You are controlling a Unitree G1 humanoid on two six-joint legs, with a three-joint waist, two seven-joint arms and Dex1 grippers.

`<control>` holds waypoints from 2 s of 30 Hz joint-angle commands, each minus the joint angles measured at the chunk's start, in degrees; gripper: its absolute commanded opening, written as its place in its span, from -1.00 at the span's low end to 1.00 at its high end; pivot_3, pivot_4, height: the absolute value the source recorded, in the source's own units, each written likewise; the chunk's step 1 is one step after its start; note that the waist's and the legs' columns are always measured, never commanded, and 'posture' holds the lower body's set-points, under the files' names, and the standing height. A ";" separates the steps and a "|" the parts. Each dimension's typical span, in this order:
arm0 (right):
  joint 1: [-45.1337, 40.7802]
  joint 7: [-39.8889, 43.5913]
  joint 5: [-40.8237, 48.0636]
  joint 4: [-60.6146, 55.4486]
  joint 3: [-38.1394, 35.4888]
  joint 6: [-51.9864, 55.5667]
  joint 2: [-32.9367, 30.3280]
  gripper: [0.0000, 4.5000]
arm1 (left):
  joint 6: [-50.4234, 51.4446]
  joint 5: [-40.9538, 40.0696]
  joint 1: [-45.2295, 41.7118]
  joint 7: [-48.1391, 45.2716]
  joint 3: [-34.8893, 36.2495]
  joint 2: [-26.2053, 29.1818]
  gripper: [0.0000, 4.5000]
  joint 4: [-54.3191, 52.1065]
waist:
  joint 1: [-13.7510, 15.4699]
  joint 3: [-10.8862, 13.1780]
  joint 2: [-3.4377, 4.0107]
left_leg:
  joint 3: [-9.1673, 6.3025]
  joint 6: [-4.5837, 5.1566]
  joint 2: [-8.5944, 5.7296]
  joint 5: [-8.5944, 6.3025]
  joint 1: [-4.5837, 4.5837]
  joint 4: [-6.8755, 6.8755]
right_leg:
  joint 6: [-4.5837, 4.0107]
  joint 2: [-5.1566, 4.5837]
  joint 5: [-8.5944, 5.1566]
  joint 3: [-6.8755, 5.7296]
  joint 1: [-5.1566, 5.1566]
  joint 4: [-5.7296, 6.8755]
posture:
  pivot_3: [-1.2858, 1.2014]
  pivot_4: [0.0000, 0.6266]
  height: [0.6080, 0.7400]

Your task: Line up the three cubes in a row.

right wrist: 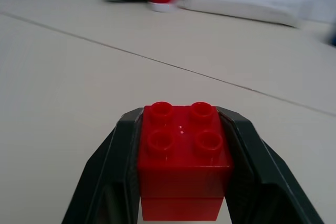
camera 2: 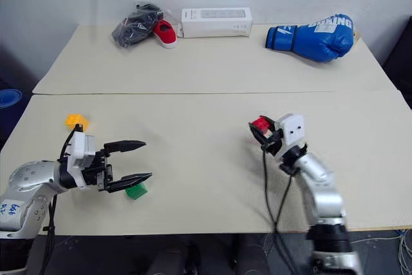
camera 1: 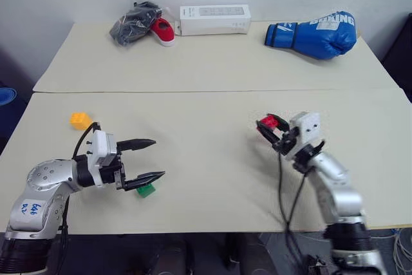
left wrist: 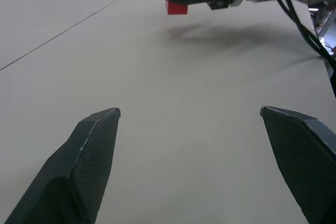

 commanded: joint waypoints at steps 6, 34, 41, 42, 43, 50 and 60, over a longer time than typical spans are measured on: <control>-7.47 36.12 -0.97 16.56 9.77 -15.98 -6.61 -0.31 | -0.80 0.00 -1.05 -0.32 0.34 -0.19 1.00 -0.57 | 0.13 0.00 -0.05 | -0.03 0.00 -0.01 0.01 0.04 0.01 | 0.00 -0.04 0.00 -0.11 0.11 -0.03 | 0.03 -0.52 1.00; -14.58 42.53 1.82 26.26 6.13 -25.36 -7.53 0.99 | 3.71 -1.51 7.98 -1.78 15.92 5.34 1.00 5.85 | 0.11 0.01 -0.03 | -0.18 -0.10 -0.03 0.03 0.04 0.11 | 0.04 -0.10 0.03 -0.18 0.17 -0.04 | 0.03 -0.52 1.00; 1.32 42.53 10.43 12.22 -1.44 -24.25 -10.16 0.99 | -2.17 2.16 19.01 -8.05 24.18 9.52 1.00 18.78 | 0.18 0.01 -0.03 | -0.16 -0.09 0.00 -0.07 0.04 0.06 | 0.04 -0.10 0.02 -0.18 0.18 -0.16 | 0.03 -0.52 1.00; 2.60 41.88 10.65 11.35 -1.94 -23.94 -10.26 0.99 | -2.97 2.35 19.45 -8.42 24.76 9.58 1.00 20.14 | 0.20 0.01 -0.03 | -0.15 -0.09 0.00 -0.13 0.05 0.06 | 0.04 -0.12 0.02 -0.17 0.17 -0.21 | 0.03 -0.52 1.00; 4.37 41.06 11.29 10.23 -2.56 -22.71 -10.55 0.99 | -3.47 2.41 20.18 -9.00 25.27 9.61 1.00 21.22 | 0.24 0.01 -0.03 | -0.15 -0.09 0.00 -0.17 0.06 0.06 | 0.04 -0.13 0.02 -0.15 0.17 -0.25 | 0.03 -0.52 1.00; 10.75 39.06 12.99 2.59 -4.06 -21.75 -9.53 0.99 | 0.78 -2.35 23.40 -10.93 22.10 6.03 1.00 9.29 | 1.11 0.02 -0.02 | -0.16 -0.18 0.00 -0.31 0.07 0.06 | 0.02 -0.19 0.02 -0.10 0.14 -0.35 | 0.03 -0.52 1.00; 11.60 35.11 12.91 -4.91 -3.27 -18.26 -8.85 0.99 | -3.45 5.61 16.09 1.74 6.43 -6.30 1.00 -0.28 | 1.86 -0.01 -0.06 | -0.13 -0.09 -0.05 -0.26 0.09 0.07 | 0.03 -0.19 0.03 -0.10 0.17 -0.32 | 0.03 -0.52 1.00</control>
